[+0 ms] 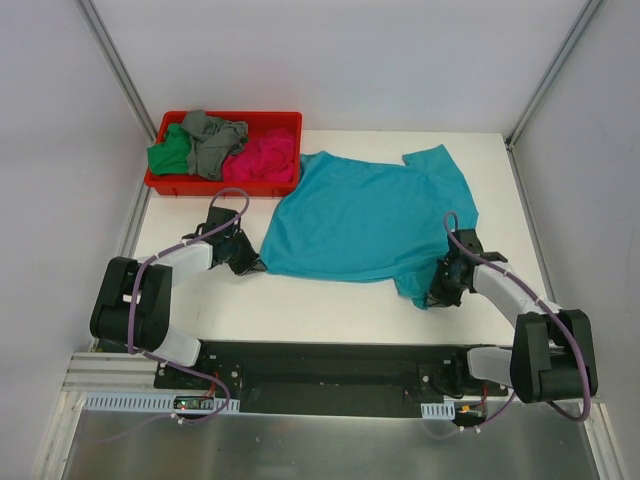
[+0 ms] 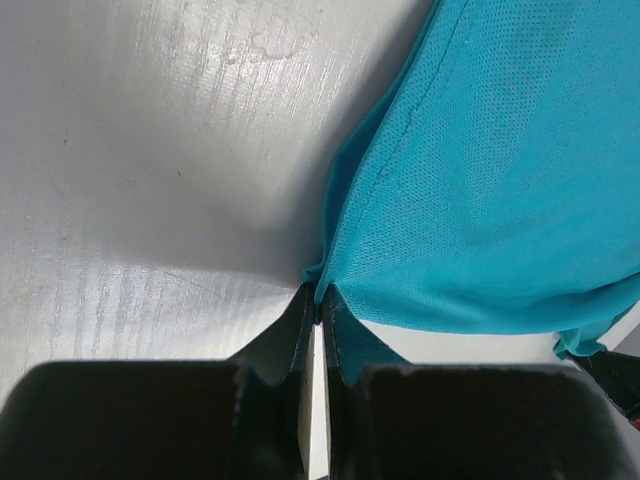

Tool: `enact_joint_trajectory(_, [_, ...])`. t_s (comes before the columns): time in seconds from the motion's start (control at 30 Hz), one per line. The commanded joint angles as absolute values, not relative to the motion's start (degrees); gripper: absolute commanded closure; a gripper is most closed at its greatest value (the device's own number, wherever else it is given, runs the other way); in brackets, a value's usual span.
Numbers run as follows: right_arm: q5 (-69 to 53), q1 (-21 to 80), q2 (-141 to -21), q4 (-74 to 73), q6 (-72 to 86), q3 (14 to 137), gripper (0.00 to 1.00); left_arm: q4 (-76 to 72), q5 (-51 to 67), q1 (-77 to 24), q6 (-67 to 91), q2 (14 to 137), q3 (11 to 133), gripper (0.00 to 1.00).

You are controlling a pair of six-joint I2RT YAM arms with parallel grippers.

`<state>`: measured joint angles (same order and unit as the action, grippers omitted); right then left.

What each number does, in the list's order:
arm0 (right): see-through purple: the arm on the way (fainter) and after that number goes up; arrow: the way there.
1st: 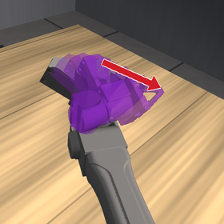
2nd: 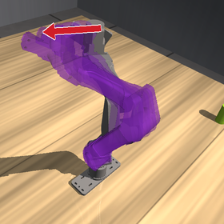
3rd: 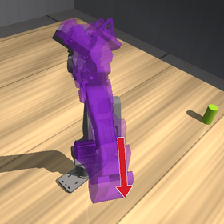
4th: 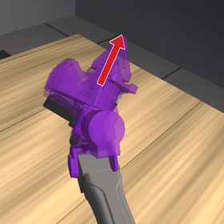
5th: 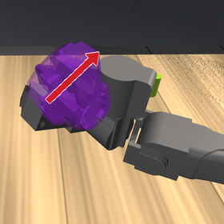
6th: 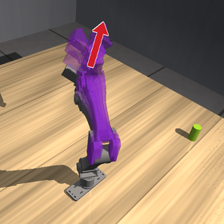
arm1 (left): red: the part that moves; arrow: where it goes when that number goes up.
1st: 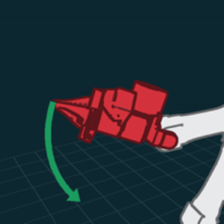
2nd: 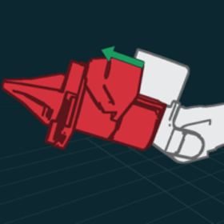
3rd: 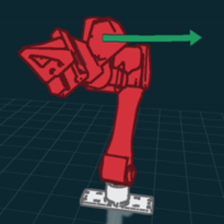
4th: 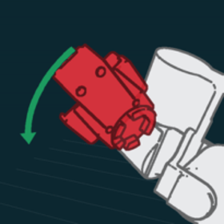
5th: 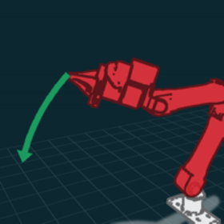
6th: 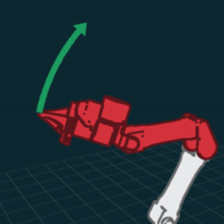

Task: Fold and stack the t-shirts
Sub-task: Grap the side of the flattened tshirt closest away from the robot with both arms, then fold the flattened tshirt in 1/3 of the way

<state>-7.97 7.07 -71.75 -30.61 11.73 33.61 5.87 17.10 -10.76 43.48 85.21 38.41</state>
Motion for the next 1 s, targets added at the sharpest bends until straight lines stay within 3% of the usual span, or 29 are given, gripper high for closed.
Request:
enact_joint_trajectory(0.0, [-6.9, 7.5, -65.9, -41.2, 14.0, 36.9, 0.98, 7.6, 17.6, -10.5, 43.8, 81.7, 37.2, 1.0])
enact_joint_trajectory(0.23, [-4.6, 7.4, -47.3, -58.3, 17.7, 37.7, 0.94, 11.3, 17.8, -10.6, 45.3, 71.9, 31.2, 1.0])
enact_joint_trajectory(0.6, [-5.5, 7.5, -33.2, -74.4, 15.7, 42.7, 0.99, 21.4, 18.7, -15.2, 51.5, 47.7, 19.5, 1.0])
enact_joint_trajectory(0.8, [-4.8, 7.5, -32.2, -78.0, 13.7, 45.6, 0.99, 25.7, 16.4, -20.8, 57.7, 34.8, 16.4, 1.0])
enact_joint_trajectory(0.97, [-4.6, 7.4, -32.3, -75.9, 13.5, 45.5, 0.99, 26.3, 13.6, -20.8, 56.7, 37.7, 20.4, 1.0])
